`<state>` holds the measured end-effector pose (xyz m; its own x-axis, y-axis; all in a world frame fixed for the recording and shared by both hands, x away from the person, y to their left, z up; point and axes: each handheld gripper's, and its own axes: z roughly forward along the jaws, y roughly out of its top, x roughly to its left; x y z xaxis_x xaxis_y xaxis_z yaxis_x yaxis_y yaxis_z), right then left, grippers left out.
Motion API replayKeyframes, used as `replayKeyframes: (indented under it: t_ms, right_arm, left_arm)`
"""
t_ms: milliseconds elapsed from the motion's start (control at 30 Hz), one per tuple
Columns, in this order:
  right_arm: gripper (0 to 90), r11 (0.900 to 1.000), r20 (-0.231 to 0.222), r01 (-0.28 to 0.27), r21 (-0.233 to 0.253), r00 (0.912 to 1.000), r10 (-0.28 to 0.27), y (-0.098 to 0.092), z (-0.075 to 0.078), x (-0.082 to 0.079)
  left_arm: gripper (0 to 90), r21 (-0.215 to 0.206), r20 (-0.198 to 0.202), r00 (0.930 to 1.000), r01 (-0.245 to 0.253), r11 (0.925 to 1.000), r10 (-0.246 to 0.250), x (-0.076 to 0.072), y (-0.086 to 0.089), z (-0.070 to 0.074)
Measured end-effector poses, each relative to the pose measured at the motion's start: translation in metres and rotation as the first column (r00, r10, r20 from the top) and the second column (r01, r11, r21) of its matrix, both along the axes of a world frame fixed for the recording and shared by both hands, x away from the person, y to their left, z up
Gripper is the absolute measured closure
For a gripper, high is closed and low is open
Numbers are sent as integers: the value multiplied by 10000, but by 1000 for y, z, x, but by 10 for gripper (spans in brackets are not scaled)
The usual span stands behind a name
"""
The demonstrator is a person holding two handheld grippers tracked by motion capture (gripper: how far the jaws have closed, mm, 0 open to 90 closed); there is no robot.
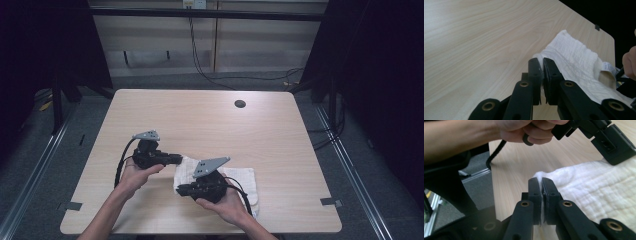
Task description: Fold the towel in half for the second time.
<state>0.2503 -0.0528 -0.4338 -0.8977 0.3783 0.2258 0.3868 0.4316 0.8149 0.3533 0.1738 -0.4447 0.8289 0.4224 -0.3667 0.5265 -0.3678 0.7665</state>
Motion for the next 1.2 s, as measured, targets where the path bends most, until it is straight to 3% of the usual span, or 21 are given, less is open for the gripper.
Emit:
replayKeyframes:
  t_ms: [100,267,400,567,633,767,900,1067,1200]
  right_arm:
    - [866,9999,-86,18,142,10000,-17,0,3,2]
    - [866,9997,111,-226,42,9997,226,13,9,2]
    - [865,9995,265,-250,215,9993,244,20,15,3]
    - [865,9999,224,-143,-32,9996,143,28,4,3]
    - [865,10000,63,-65,27,10000,65,29,-6,3]
    - [864,9999,147,106,-64,9998,-105,24,-11,2]
    - [863,9994,126,311,146,9994,-313,12,-10,0]
    - [858,9983,254,587,-56,9980,-585,-2,-9,-4]
    - [859,9974,380,710,110,9967,-713,-14,-4,-9]
  left_arm:
    - [855,-35,105,9999,-118,9999,119,-2,6,5]
    - [855,292,171,9996,-234,9993,229,-5,12,8]
    - [854,271,322,9990,-327,9991,319,-5,17,14]
    - [855,450,187,9991,-396,9982,387,-2,18,8]
    - [855,502,187,9992,-357,9981,348,-2,15,5]
    - [853,710,164,9996,-226,9972,215,1,4,2]
    - [853,651,98,9999,-90,9978,84,3,-8,1]
    - [852,718,83,9999,134,9973,-140,4,-25,0]
    - [852,604,183,9995,247,9979,-258,3,-36,3]
